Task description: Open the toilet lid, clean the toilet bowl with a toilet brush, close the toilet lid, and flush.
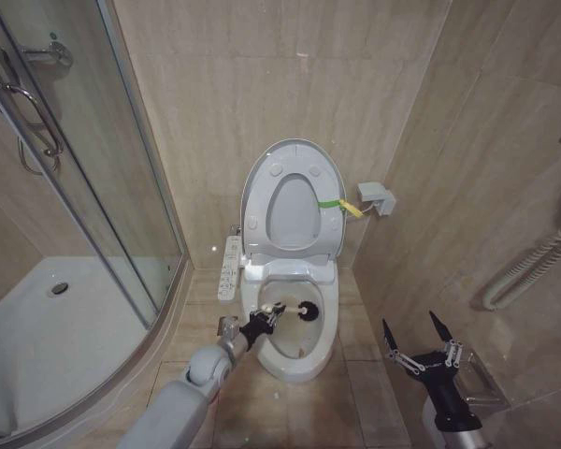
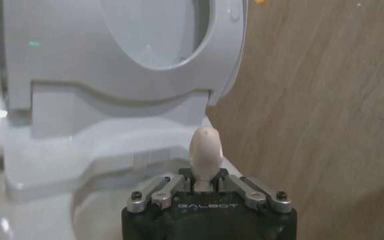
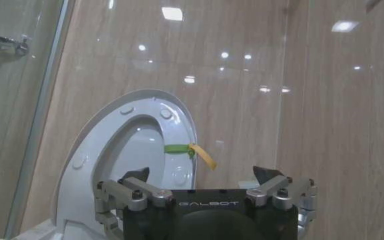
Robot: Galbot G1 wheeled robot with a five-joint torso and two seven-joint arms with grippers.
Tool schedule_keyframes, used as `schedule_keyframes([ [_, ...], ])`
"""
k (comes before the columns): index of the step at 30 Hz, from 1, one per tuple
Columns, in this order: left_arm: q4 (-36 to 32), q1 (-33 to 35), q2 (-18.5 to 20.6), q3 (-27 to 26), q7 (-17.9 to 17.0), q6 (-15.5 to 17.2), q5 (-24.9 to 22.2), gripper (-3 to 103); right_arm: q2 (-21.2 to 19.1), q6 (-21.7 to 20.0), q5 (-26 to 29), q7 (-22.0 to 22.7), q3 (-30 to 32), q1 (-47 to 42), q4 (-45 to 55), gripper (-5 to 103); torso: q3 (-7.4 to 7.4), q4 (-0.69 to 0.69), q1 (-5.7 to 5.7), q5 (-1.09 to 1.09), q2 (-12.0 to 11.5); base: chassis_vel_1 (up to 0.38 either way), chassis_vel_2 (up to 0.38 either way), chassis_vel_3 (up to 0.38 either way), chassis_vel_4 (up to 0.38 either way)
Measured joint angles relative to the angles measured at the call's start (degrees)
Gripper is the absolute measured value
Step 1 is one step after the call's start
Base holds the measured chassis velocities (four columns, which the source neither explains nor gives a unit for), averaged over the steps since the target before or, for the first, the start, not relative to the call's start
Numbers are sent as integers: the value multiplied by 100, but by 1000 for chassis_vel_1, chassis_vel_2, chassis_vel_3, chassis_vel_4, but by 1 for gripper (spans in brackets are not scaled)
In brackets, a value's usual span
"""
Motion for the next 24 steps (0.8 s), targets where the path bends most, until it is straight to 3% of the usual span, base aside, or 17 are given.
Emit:
schedule_keyframes([
  [17,1276,-896,-479,159,236,-593,255,18,0,0,0,0,0,0,0,100,0,1,0,0,0,0,0,0,0],
  [24,2176,-1324,-845,129,407,-976,422,18,0,0,0,0,0,0,0,100,0,1,0,0,0,0,0,0,0],
])
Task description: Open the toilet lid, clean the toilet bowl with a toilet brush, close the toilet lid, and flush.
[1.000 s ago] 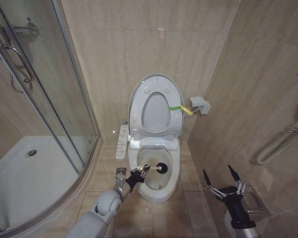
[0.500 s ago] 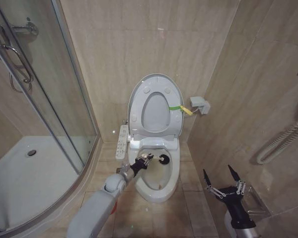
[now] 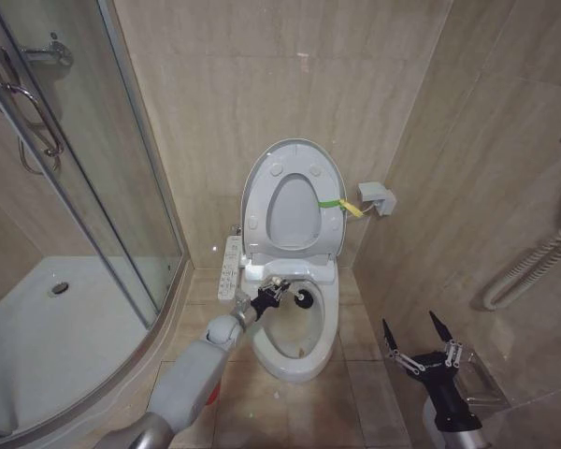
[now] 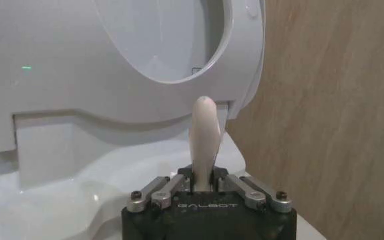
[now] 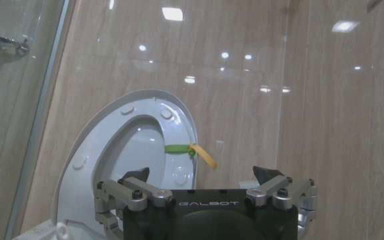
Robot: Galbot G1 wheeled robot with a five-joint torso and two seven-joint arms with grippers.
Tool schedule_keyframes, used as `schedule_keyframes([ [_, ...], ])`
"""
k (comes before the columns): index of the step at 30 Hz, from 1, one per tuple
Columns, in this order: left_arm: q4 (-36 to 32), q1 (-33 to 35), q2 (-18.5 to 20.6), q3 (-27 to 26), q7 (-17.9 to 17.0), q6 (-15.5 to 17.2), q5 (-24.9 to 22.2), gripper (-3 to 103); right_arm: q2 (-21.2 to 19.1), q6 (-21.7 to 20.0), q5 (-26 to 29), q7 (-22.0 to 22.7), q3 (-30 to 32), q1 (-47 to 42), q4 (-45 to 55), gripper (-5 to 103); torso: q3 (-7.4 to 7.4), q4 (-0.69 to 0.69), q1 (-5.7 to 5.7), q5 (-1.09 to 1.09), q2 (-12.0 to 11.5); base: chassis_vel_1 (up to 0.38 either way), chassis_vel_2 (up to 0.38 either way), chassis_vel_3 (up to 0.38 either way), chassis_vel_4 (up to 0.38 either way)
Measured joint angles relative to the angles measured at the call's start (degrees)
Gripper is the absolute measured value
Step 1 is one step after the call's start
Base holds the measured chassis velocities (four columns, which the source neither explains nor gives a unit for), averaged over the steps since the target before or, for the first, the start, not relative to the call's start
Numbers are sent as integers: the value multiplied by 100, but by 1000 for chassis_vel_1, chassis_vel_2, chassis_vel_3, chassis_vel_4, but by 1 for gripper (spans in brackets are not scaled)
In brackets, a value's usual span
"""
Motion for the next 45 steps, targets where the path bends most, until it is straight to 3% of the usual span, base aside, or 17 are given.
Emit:
schedule_keyframes([
  [13,368,-267,-244,-1,131,-176,39,18,0,0,0,0,0,0,0,100,0,-1,0,0,0,0,0,0,0],
  [17,-287,49,-48,-5,2,126,35,18,0,0,0,0,0,0,0,100,0,-2,0,-1,0,0,0,0,0],
  [23,-1609,772,267,-8,-461,830,220,18,0,0,0,0,0,0,0,100,0,0,-1,-1,1,0,0,0,0],
  [33,-2504,1505,734,2,-1081,1483,266,18,0,0,0,0,0,0,0,100,0,0,-1,0,1,0,0,0,0],
  [38,-2887,1816,980,2,-1274,1619,184,18,0,0,0,0,0,0,0,100,-1,0,-1,0,1,0,0,0,0],
  [45,-2613,1872,930,2,-1321,1619,175,18,0,0,0,0,0,0,0,100,-1,0,-1,0,1,0,0,0,0],
])
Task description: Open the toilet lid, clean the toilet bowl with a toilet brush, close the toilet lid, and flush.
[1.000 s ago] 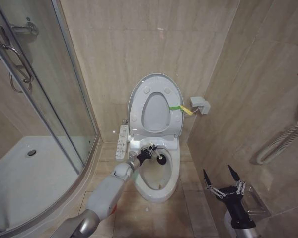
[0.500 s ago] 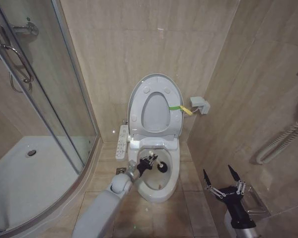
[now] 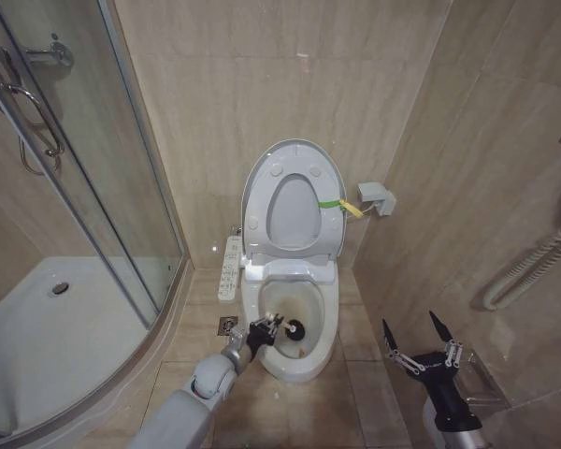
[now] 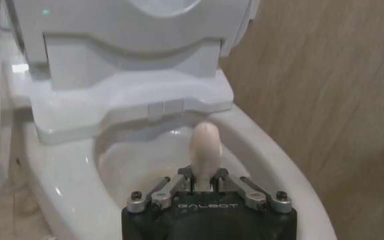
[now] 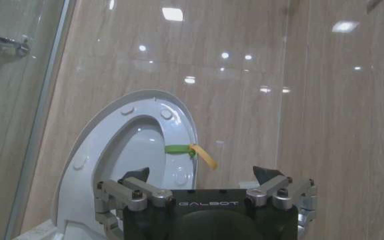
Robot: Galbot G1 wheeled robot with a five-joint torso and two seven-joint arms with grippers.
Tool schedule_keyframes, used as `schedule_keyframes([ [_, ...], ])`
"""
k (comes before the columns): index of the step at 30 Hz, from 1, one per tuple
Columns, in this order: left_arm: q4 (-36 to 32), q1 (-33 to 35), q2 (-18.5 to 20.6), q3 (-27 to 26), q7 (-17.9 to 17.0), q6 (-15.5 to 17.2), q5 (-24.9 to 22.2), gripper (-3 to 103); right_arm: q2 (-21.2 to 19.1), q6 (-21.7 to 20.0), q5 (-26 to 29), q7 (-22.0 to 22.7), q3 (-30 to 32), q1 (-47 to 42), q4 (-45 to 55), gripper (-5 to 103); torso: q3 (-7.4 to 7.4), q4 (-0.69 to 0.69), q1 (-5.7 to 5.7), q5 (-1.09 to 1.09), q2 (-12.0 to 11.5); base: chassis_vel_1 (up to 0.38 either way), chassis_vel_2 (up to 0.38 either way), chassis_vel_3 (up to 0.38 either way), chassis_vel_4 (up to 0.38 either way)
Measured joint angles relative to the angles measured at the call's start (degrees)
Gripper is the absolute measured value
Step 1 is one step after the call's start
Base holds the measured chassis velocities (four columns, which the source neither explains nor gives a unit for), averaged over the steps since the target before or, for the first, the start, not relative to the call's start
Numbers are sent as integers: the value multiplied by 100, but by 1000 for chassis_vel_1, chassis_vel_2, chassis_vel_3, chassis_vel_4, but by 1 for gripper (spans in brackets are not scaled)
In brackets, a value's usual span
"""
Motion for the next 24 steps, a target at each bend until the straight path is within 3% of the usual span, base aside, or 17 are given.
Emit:
schedule_keyframes([
  [10,594,-195,-216,71,105,-142,21,18,0,0,0,0,0,0,0,100,0,0,0,1,0,0,0,0,0],
  [13,413,-122,-164,72,61,-143,-47,18,0,0,0,0,0,0,0,100,1,-1,1,0,-1,0,0,0,0],
  [19,-587,200,87,83,-179,-16,-424,18,0,0,0,0,0,0,-1,100,1,-2,1,0,-1,0,0,0,0],
  [24,-1149,466,210,159,-510,201,-725,18,0,0,0,0,0,0,0,100,1,0,1,1,-1,0,0,0,0],
])
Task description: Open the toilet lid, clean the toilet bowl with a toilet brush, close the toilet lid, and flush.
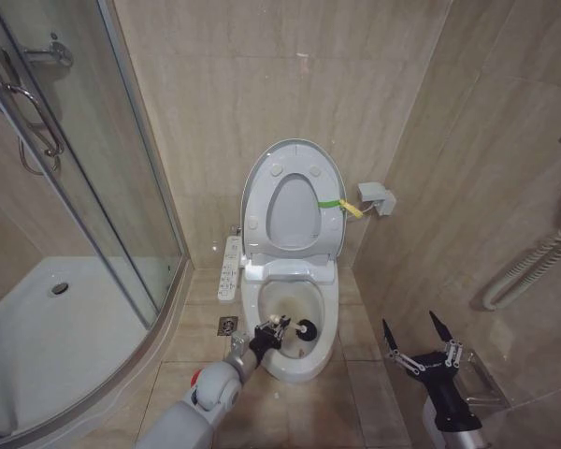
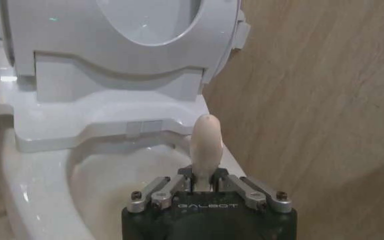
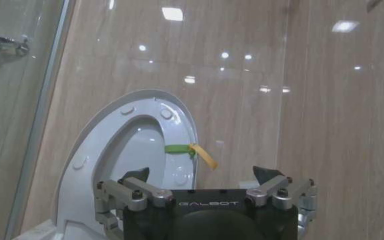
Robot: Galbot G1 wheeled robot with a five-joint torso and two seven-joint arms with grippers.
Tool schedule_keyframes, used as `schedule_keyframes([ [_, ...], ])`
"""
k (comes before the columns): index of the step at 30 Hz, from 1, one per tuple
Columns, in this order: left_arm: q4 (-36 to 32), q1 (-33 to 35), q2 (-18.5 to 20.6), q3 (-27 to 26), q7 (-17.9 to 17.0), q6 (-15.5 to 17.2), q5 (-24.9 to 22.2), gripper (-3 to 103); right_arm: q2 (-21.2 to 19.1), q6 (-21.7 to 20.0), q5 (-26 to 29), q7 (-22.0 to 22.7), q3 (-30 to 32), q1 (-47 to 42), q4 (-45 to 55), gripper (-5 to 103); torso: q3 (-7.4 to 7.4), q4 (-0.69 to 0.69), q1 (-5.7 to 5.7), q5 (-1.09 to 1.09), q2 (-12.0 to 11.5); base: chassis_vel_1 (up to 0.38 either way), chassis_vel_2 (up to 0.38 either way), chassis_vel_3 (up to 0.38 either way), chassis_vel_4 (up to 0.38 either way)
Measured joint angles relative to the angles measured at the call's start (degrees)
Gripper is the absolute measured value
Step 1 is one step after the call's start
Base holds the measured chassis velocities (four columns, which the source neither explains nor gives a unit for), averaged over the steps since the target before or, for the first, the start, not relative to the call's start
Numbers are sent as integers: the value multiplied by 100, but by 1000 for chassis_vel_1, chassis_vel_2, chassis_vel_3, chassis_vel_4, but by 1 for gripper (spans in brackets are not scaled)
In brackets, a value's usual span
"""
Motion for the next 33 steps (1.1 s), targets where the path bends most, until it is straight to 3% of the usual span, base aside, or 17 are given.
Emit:
schedule_keyframes([
  [8,-337,395,64,131,-442,211,-461,18,0,0,0,0,0,0,0,100,-1,2,-1,1,0,0,0,0,0],
  [17,62,215,-193,-14,-599,343,-257,18,0,0,0,0,0,0,0,100,0,-2,-1,-1,0,0,0,0,0],
  [21,344,-30,-447,-243,-425,312,544,18,0,0,0,0,0,0,0,100,0,-4,0,-2,0,0,0,0,0],
  [25,450,-108,-515,-380,-220,117,959,18,0,0,0,0,0,0,0,100,0,-1,0,-1,0,0,0,0,0],
  [33,318,48,-539,-615,-126,-35,1132,18,0,0,0,0,0,0,0,100,0,0,0,-1,0,0,0,0,0],
])
